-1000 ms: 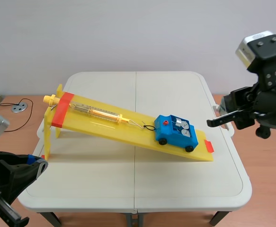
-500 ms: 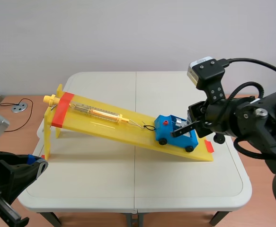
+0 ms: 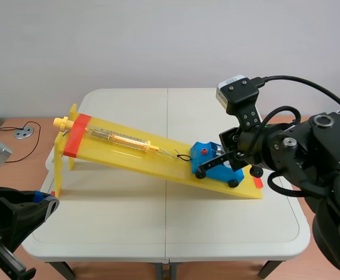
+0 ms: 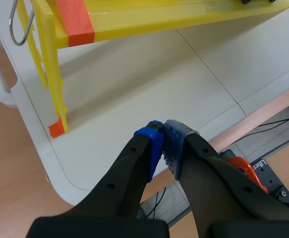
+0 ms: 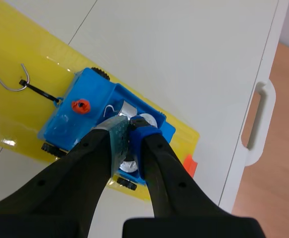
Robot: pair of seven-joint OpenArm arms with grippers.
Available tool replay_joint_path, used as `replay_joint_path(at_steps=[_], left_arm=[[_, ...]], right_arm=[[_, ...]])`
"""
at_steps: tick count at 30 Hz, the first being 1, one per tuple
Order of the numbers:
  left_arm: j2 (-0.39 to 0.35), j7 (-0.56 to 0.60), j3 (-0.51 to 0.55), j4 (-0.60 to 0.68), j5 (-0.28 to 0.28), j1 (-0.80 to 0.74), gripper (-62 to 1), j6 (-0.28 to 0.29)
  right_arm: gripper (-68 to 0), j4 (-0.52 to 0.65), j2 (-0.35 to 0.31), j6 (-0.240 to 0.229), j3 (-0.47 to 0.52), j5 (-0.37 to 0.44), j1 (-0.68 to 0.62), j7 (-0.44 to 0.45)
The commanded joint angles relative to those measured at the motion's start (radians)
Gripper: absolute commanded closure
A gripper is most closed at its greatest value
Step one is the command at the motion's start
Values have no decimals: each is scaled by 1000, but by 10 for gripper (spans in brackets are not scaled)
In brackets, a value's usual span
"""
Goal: Place the four metal weights on the blue cart on the ramp.
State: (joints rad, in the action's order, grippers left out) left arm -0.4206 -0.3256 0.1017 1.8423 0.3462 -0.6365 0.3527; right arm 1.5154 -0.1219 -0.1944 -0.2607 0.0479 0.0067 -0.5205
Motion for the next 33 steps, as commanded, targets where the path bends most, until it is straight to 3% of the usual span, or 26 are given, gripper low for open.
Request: replay_joint_path(at_steps=[1, 33], left_arm=[[10, 96, 18, 73, 78, 8, -38, 18], [40, 96, 18, 73, 77, 8, -38, 23]], right_arm=[[-8, 50, 1, 68, -2, 3, 137, 164], [-8, 10, 11, 38, -42, 5, 95, 143]])
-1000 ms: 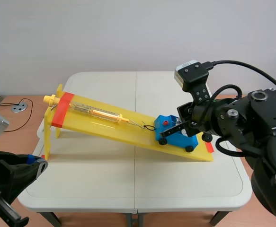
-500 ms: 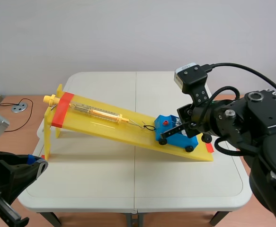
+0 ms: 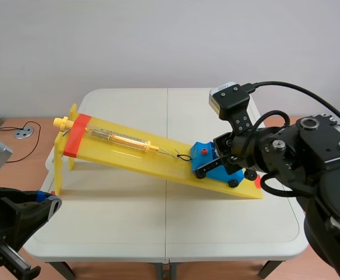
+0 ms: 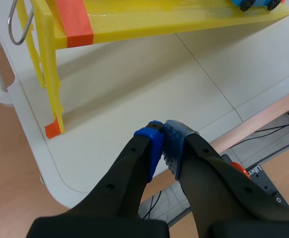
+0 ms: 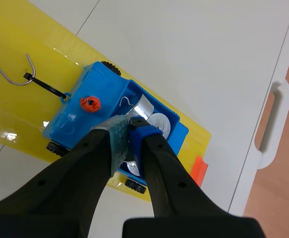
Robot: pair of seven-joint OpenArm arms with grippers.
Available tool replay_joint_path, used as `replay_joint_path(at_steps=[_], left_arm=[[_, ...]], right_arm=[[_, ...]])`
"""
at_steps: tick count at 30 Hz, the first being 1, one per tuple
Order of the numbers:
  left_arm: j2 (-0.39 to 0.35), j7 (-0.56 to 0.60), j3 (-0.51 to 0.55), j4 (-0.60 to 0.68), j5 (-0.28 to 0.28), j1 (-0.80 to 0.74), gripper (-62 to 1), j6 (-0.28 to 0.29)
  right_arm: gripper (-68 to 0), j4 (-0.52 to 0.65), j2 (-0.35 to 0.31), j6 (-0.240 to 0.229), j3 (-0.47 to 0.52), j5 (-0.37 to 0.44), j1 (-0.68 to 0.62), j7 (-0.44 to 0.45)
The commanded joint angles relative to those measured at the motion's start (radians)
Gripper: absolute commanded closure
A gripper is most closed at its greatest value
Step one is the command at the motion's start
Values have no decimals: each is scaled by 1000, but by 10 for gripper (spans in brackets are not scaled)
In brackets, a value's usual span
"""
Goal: Place the four metal weights on the blue cart on the ramp.
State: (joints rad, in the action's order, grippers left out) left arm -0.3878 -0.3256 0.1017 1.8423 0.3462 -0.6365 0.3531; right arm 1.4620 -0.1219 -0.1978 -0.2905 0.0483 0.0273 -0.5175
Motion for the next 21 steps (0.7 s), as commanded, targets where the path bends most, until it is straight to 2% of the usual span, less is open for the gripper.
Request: replay_joint_path(at_steps=[1, 7, 12, 14, 17, 18, 21], left_arm=[[8, 96, 18, 73, 77, 8, -38, 23], [8, 96, 18, 73, 77, 8, -38, 25], [8, 96, 18, 73, 77, 8, -38, 25], [8, 96, 18, 73, 77, 8, -38, 25], [8, 96, 18, 73, 77, 8, -38, 25], [8, 96, 18, 73, 77, 8, -38, 25], [7, 96, 18, 73, 77, 8, -38, 25]], right_arm=[[-8, 58, 11, 41, -12, 5, 75, 143], [-8, -1, 11, 41, -12, 5, 76, 189], [-10, -4, 11, 41, -12, 5, 76, 206], [-61, -4, 11, 40, -12, 5, 76, 206], [-198, -2, 9, 40, -12, 8, 76, 205], [-224, 3, 6, 37, -12, 15, 75, 199], [-232, 40, -13, 13, -12, 74, 72, 166]])
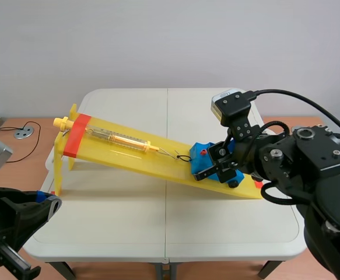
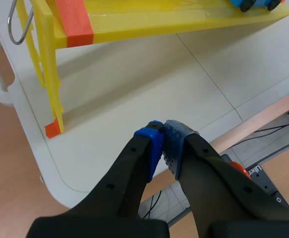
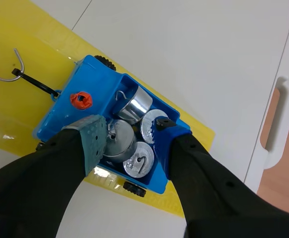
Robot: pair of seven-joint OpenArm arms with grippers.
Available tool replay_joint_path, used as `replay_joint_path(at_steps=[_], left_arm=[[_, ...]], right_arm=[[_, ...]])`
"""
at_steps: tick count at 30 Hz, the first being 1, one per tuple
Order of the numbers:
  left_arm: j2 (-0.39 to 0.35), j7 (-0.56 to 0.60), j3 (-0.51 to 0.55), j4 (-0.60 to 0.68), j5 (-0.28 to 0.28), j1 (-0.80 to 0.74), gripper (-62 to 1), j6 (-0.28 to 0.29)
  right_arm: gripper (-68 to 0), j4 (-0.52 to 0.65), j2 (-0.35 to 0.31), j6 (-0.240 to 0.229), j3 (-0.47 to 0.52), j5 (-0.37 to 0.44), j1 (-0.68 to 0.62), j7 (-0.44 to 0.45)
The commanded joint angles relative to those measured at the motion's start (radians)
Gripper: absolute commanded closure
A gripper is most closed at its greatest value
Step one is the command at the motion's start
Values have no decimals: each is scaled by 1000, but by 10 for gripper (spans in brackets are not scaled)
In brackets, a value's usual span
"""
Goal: Place the four metal weights on the blue cart on the ramp.
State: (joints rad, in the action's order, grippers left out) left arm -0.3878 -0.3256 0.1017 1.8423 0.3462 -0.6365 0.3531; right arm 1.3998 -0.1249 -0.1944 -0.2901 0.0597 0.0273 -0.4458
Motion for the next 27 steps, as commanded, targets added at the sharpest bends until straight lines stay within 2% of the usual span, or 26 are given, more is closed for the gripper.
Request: replay_joint_path(at_steps=[1, 6, 8, 12, 15, 17, 19, 22, 27], left_arm=[[7, 96, 18, 73, 77, 8, -38, 25], [7, 94, 18, 73, 77, 8, -38, 25], [7, 89, 18, 73, 77, 8, -38, 25], [7, 87, 18, 74, 76, 8, -38, 29], [8, 71, 18, 90, 76, 8, -38, 44], [8, 65, 18, 115, 54, 8, -38, 44], [8, 64, 18, 147, 29, 8, -37, 43], [11, 63, 18, 203, 24, 8, -36, 43], [74, 67, 12, 283, -3, 9, -36, 43]], right_arm=[[-233, 123, -21, -1, -12, 86, 68, 87], [-230, 275, -84, -64, 34, 200, 8, 25], [-227, 341, -109, -64, 65, 248, -30, -5], [-130, 459, -164, -65, 146, 320, -116, -44], [-12, 532, -200, -65, 213, 353, -185, -67], [-6, 567, -222, -68, 260, 378, -235, -69], [-6, 595, -239, -98, 309, 409, -286, -71], [-6, 640, -258, -160, 385, 462, -367, -84], [-6, 709, -266, -222, 504, 520, -516, -92]])
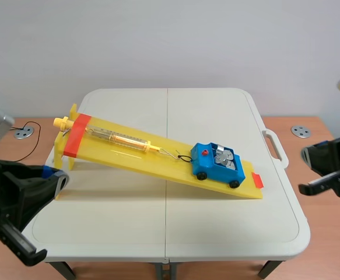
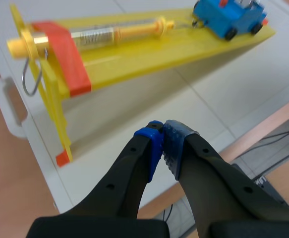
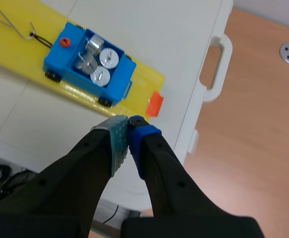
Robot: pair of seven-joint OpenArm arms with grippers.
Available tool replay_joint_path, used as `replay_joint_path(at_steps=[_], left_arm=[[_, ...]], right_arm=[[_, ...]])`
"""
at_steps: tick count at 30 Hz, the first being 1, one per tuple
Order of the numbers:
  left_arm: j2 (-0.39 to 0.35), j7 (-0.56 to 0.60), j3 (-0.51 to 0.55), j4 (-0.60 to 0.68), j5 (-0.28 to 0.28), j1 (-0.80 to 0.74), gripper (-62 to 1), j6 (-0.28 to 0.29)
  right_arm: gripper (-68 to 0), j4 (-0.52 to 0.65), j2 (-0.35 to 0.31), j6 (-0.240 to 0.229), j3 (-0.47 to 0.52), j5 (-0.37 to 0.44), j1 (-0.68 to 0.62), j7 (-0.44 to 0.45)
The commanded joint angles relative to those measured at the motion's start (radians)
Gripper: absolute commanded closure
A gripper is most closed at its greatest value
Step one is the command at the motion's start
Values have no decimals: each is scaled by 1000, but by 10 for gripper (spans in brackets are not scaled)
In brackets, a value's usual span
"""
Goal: Place the four metal weights on the blue cart on the ramp.
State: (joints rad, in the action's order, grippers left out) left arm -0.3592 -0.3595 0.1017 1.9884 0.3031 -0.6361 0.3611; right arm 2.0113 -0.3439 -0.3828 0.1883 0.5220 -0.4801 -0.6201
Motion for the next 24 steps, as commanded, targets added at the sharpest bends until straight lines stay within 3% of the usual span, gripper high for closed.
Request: replay_joint_path(at_steps=[1, 7, 10, 13, 20, 24], left_arm=[[60, 98, 6, 147, 40, 16, -36, 35], [122, 97, -83, 151, -70, 93, -35, 35], [151, 97, -141, 151, -154, 143, -36, 35], [183, 99, -187, 140, -234, 200, -36, 34], [245, 101, -263, -6, -351, 337, -36, 22], [262, 101, -299, -111, -406, 421, -36, -25]], right_arm=[[-6, 108, -47, -51, 48, 64, -37, 81], [-6, 138, -47, -143, 153, 110, -183, 58], [-6, 137, -47, -166, 189, 114, -245, 51], [-6, 137, -47, -172, 212, 114, -301, 41], [-6, 137, -46, -195, 225, 110, -417, 39], [-6, 136, -46, -195, 225, 103, -454, 39]])
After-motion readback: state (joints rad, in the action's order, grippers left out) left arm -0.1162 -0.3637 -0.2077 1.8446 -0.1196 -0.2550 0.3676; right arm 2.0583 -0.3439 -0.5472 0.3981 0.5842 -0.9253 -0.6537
